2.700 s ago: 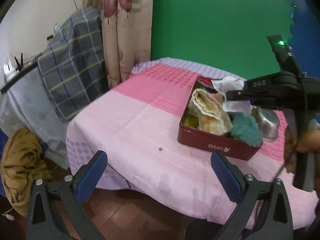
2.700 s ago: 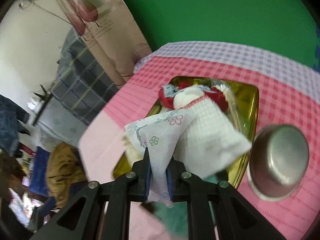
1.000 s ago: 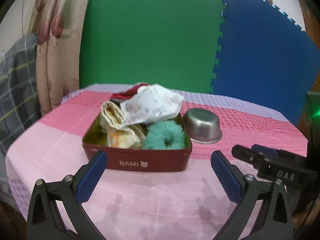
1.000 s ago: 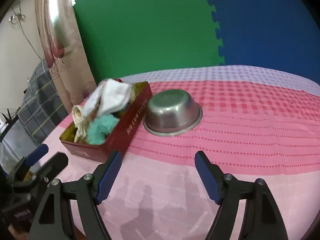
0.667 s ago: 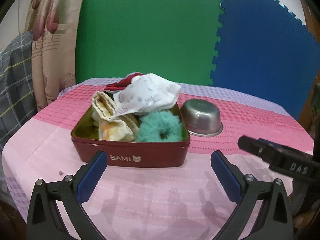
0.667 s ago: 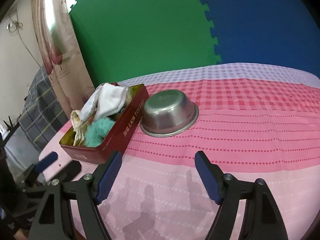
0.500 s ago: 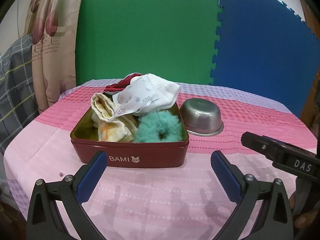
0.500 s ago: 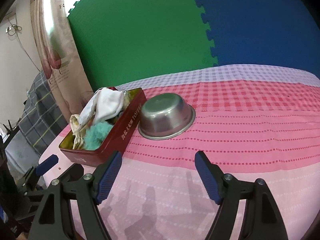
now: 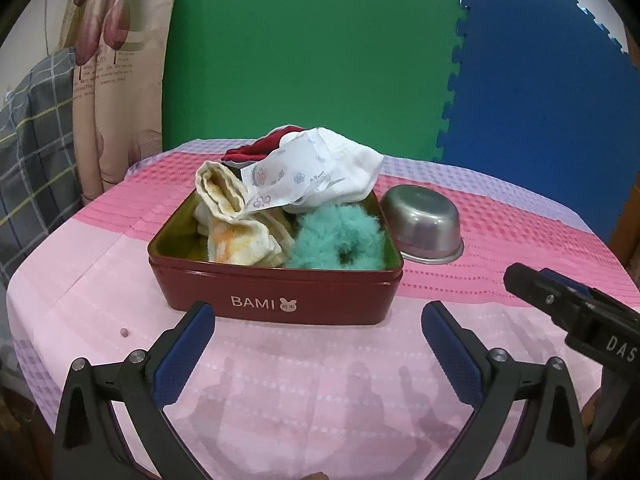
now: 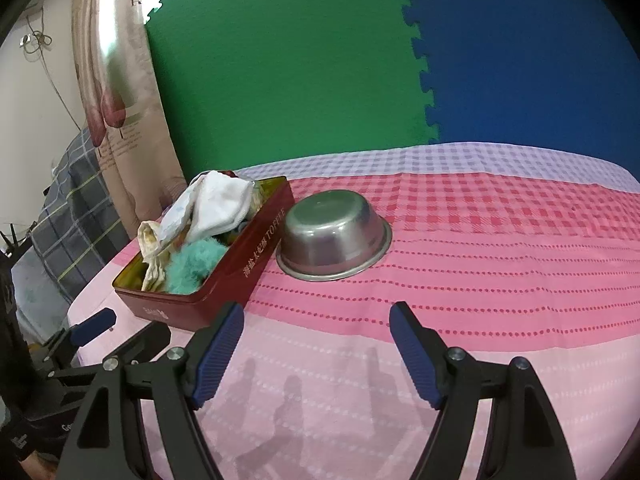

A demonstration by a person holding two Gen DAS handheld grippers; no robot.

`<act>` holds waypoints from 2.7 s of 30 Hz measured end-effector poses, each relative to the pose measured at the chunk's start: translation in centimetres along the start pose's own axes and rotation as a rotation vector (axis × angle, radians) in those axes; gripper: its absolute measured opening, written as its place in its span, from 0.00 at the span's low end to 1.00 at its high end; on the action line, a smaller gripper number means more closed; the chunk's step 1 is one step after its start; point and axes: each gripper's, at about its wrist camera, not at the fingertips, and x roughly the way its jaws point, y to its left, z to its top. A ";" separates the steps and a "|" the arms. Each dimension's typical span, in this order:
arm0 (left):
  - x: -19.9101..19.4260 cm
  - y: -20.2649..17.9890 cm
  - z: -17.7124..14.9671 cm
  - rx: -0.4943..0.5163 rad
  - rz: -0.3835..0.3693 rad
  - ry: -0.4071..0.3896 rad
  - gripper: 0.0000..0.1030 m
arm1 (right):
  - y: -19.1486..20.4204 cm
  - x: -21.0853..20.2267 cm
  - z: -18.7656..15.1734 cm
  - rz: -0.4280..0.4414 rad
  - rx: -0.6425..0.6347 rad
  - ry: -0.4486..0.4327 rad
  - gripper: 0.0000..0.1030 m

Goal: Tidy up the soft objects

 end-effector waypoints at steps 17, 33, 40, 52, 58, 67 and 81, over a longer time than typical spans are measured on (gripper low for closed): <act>0.8 -0.8 -0.4 0.056 -0.002 0.050 0.99 | 0.1 -0.2 -0.3 0.002 -0.031 0.001 0.75; 1.4 -1.3 -0.9 0.081 -0.003 0.100 0.99 | 0.4 -0.1 -0.4 0.016 -0.046 0.020 0.75; 1.6 -1.5 -0.9 0.093 -0.004 0.109 0.99 | 0.6 0.0 -0.5 0.016 -0.052 0.022 0.75; 1.7 -1.5 -1.0 0.099 0.006 0.124 0.99 | 0.8 0.0 -0.5 0.017 -0.055 0.029 0.75; 1.9 -1.3 -0.9 0.100 0.015 0.129 0.99 | 0.6 0.0 -0.5 0.018 -0.042 0.032 0.75; 1.7 -1.2 -0.9 0.101 0.017 0.130 0.99 | 0.5 0.1 -0.5 0.025 -0.039 0.041 0.75; 1.9 -1.2 -0.8 0.098 0.022 0.141 0.99 | 0.6 0.1 -0.5 0.028 -0.045 0.035 0.75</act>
